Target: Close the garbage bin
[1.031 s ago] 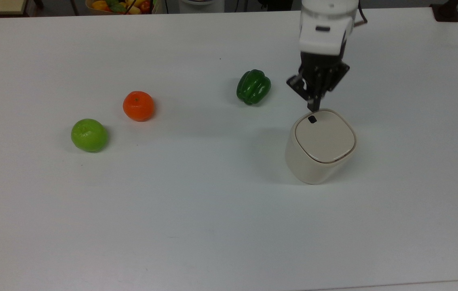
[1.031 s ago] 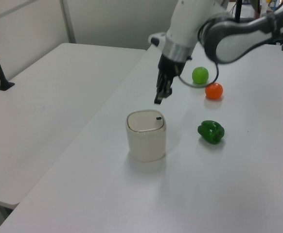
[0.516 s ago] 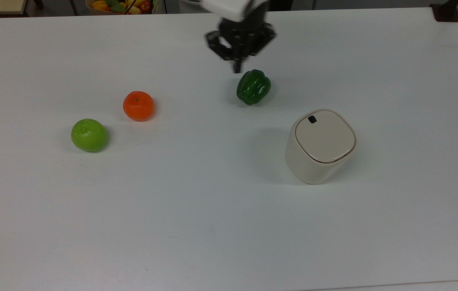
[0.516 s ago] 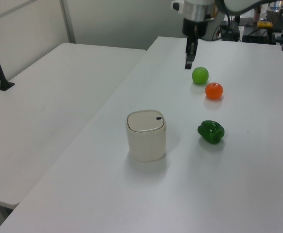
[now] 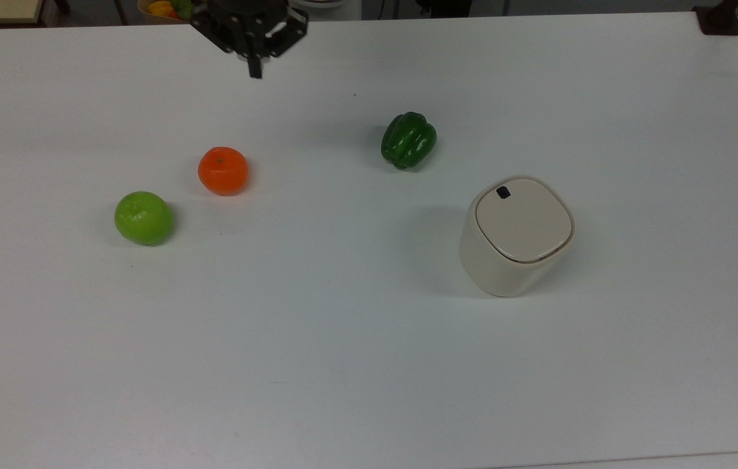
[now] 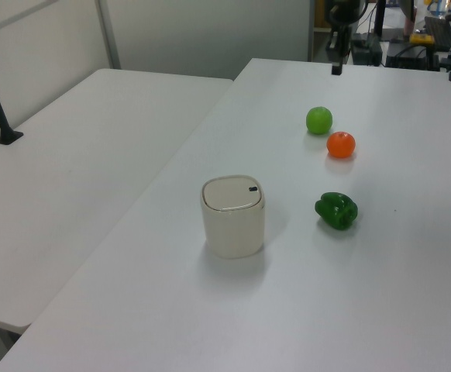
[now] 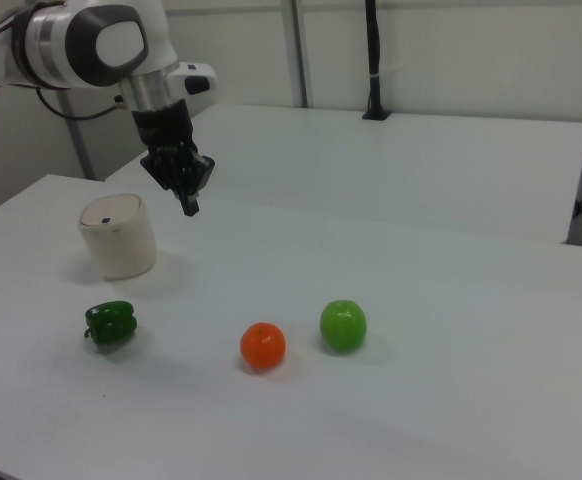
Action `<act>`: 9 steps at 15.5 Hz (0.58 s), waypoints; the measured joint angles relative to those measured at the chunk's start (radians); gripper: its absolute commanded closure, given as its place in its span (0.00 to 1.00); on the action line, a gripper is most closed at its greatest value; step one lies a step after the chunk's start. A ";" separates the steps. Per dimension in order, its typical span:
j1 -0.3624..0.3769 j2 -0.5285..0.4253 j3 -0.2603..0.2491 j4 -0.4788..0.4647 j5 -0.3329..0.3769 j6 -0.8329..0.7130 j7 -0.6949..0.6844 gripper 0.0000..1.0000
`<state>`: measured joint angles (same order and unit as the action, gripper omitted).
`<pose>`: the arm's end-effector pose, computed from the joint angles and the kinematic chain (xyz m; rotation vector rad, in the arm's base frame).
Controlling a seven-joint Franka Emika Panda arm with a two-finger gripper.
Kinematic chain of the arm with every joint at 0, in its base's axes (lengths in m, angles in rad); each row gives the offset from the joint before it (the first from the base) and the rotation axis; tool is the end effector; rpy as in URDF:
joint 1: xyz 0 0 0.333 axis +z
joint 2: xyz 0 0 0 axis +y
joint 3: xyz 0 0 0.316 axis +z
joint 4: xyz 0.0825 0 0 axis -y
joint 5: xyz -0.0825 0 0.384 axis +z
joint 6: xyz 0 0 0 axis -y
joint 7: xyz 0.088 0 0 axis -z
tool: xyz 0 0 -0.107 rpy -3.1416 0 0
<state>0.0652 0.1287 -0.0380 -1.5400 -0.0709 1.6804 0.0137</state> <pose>0.6018 0.0109 0.5747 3.0662 0.0325 0.0204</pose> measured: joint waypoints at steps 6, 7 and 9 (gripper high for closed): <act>-0.027 -0.036 0.000 -0.040 0.000 -0.021 0.000 0.03; -0.027 -0.036 0.000 -0.042 -0.001 -0.021 0.000 0.00; -0.027 -0.036 0.001 -0.045 -0.019 -0.021 0.000 0.00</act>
<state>0.0382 0.0932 -0.0367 -1.5848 -0.0904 1.6599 0.0137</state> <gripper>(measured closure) 0.626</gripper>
